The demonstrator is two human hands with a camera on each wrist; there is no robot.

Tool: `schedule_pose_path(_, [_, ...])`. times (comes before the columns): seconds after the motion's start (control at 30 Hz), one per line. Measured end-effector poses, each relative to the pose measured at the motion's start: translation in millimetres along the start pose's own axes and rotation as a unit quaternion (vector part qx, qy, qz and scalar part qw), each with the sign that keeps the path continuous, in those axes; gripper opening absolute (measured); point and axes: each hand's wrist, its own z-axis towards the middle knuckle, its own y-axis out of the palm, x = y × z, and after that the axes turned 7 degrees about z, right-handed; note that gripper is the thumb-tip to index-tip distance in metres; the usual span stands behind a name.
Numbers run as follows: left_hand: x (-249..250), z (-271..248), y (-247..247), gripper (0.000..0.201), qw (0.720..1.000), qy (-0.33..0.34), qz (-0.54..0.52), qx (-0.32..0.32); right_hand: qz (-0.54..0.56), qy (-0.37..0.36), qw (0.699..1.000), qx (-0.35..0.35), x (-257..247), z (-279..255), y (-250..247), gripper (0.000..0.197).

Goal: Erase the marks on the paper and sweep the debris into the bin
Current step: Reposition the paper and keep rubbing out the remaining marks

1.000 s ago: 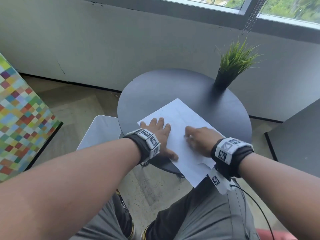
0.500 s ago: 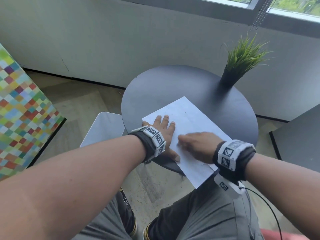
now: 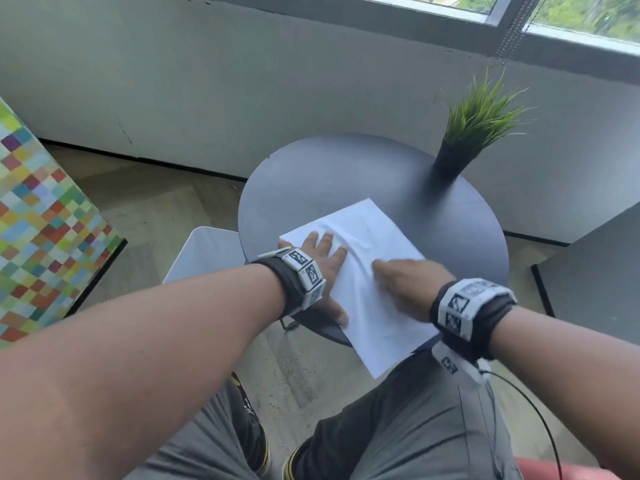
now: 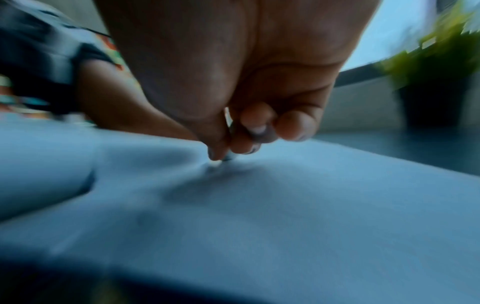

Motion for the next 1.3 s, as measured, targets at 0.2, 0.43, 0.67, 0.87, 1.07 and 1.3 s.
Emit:
schedule_pose_path(0.2, [-17, 0, -2, 0.133, 0.999, 0.030, 0.035, -0.019, 0.026, -0.001, 1.000, 0.008, 7, -4, -2, 0.011])
schedule_pose_path(0.43, [-37, 5, -24, 0.130, 0.990, 0.048, 0.109, -0.080, 0.102, 0.066, 0.992, 0.029, 36, -16, 0, 0.016])
schedule_pose_path(0.67, [-15, 25, -60, 0.069, 0.992, 0.049, 0.114, -0.007, 0.116, -0.007, 0.993, -0.025, 4, -19, -1, 0.018])
schedule_pose_path(0.87, [9, 35, -46, 0.128, 0.993, 0.055, 0.085, -0.055, 0.148, 0.049, 0.987, 0.050, 48, 16, -18, 0.012])
schedule_pose_path(1.07, [21, 35, -41, 0.141, 0.993, 0.043, 0.090, -0.068, 0.102, -0.001, 0.994, 0.043, 48, 18, -1, 0.012])
schedule_pose_path(1.3, [28, 34, -42, 0.142, 0.990, 0.042, 0.106, -0.084, 0.049, -0.072, 0.995, 0.040, 46, 15, 13, 0.020])
